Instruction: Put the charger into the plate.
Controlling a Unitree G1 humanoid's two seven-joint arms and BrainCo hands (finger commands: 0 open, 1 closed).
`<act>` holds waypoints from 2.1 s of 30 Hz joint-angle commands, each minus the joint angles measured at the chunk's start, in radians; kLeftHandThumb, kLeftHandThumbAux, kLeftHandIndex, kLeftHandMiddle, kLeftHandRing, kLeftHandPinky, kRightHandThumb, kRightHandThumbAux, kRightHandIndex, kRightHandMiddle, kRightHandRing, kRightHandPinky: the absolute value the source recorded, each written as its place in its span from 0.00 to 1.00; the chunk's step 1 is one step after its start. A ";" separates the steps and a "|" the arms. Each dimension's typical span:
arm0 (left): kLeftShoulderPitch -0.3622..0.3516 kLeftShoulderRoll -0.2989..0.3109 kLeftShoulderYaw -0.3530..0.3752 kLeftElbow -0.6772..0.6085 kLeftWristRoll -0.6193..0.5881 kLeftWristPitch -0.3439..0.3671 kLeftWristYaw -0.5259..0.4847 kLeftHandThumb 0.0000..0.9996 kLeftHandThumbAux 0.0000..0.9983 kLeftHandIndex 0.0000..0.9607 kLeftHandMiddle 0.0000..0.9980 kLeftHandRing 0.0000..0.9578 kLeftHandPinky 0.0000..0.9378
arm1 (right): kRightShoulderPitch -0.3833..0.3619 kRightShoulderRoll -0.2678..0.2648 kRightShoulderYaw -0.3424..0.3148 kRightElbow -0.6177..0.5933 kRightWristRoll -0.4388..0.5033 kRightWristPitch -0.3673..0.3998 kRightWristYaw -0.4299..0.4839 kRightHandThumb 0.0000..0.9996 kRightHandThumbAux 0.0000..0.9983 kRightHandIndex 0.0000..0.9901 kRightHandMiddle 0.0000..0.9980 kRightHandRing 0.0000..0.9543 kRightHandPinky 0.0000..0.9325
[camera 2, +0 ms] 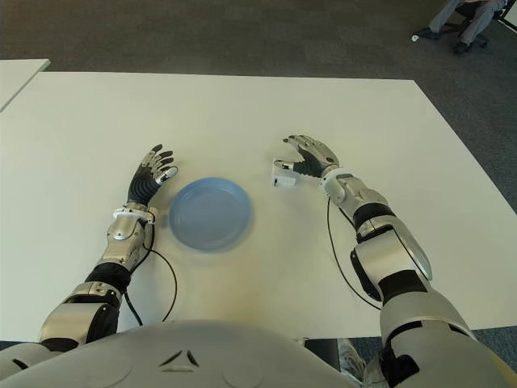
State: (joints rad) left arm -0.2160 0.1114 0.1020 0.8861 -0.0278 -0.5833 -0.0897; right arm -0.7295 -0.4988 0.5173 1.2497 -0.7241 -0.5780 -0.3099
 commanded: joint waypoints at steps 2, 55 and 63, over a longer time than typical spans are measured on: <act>0.069 0.000 -0.005 0.054 0.008 0.055 -0.008 0.00 0.58 0.07 0.19 0.19 0.18 | 0.023 -0.009 0.016 0.004 -0.008 -0.016 0.011 0.36 0.16 0.00 0.00 0.00 0.00; 0.179 0.039 0.052 -0.178 -0.142 0.180 -0.206 0.00 0.51 0.06 0.19 0.20 0.20 | 0.099 0.029 0.112 0.059 -0.074 -0.019 -0.097 0.29 0.18 0.00 0.00 0.00 0.00; 0.186 0.040 0.050 -0.193 -0.140 0.191 -0.202 0.00 0.50 0.06 0.18 0.20 0.21 | 0.103 0.040 0.108 0.064 -0.068 -0.015 -0.096 0.29 0.17 0.00 0.00 0.00 0.00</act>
State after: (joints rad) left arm -0.0737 0.1508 0.1516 0.6640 -0.1686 -0.4495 -0.2829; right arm -0.6620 -0.4785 0.6115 1.2976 -0.7813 -0.6054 -0.4270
